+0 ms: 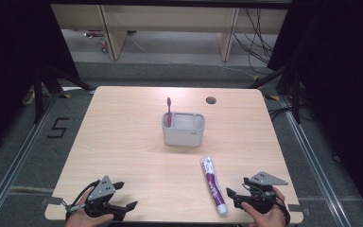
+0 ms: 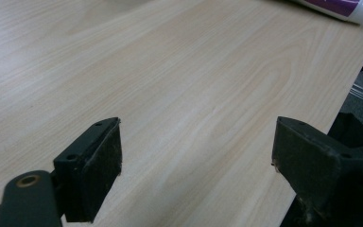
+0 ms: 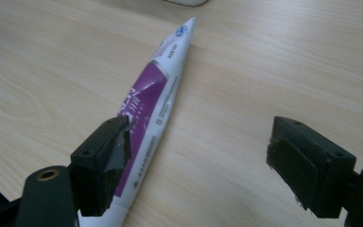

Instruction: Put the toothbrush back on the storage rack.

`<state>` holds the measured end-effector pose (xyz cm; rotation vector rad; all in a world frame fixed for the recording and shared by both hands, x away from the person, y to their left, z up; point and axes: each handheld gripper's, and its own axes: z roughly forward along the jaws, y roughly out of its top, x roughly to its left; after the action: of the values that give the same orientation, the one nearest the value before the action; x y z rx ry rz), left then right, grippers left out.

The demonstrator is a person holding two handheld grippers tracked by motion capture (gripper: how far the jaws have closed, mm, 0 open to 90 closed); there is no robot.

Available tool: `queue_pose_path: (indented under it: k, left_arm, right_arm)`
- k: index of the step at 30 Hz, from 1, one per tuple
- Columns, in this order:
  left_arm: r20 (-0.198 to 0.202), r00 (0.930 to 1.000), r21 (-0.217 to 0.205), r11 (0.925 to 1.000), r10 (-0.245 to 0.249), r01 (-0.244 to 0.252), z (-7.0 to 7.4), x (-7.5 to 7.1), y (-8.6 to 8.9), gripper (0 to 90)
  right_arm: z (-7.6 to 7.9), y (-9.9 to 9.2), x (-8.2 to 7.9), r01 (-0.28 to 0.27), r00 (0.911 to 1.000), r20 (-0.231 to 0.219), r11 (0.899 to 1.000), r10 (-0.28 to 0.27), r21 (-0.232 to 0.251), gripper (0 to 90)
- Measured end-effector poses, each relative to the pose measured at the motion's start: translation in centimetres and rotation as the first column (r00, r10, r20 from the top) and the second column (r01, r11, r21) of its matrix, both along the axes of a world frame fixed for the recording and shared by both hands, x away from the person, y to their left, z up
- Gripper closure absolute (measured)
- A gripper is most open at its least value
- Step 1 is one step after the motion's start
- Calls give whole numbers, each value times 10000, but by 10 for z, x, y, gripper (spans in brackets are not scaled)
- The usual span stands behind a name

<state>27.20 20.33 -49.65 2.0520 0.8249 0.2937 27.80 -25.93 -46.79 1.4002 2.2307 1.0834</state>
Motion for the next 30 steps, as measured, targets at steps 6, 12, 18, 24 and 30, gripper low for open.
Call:
queue_pose_path:
  k: [6,12,18,24,30]
  left_arm:
    - [-84,9998,427,9989,-181,185,-3,-2,2,160]
    - [-99,9999,156,9999,-19,21,-3,-5,2,160]
    - [-80,9999,417,9991,-111,114,-4,-9,6,160]
    - [-144,9999,234,9997,-49,52,-4,-13,8,160]
    - [-106,9999,159,9999,63,-61,-6,-15,12,160]
  right_arm:
    - [4,4,6,-464,9986,241,9987,468,-195,227]
    - [6,13,11,-545,9985,-64,9982,544,-263,226]
    - [5,20,15,-593,9980,-265,9972,582,-458,227]
    - [4,26,20,-796,9958,-493,9953,769,-555,222]
    - [8,32,22,-908,9942,-631,9946,876,-494,207]
